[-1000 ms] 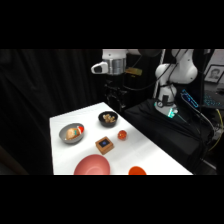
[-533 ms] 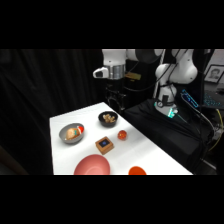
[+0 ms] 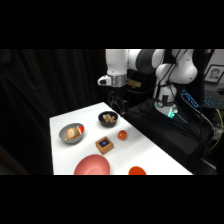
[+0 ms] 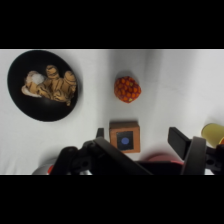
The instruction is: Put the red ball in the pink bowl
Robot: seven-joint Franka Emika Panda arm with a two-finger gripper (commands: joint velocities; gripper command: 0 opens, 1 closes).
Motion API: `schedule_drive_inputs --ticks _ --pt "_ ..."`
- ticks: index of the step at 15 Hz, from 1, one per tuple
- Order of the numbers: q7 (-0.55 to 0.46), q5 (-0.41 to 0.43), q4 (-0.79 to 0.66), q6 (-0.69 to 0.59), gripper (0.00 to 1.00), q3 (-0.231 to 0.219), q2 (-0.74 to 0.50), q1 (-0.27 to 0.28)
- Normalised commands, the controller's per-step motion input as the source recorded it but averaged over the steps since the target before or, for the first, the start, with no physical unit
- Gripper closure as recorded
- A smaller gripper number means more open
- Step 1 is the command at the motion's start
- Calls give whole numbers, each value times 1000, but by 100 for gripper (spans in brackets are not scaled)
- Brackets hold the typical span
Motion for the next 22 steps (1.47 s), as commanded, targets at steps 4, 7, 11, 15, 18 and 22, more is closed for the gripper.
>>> schedule_drive_inputs --ticks 4,7,11,15,18,22 --pt "67 16 -211 305 0 -27 -57 -38" --pt "42 50 -169 294 0 -18 1 -26" --pt "38 72 -159 288 0 5 15 -4" --pt "10 120 -167 325 0 8 24 9" --pt "-8 180 -116 347 0 11 108 22" --pt "7 192 -31 333 0 37 171 42"
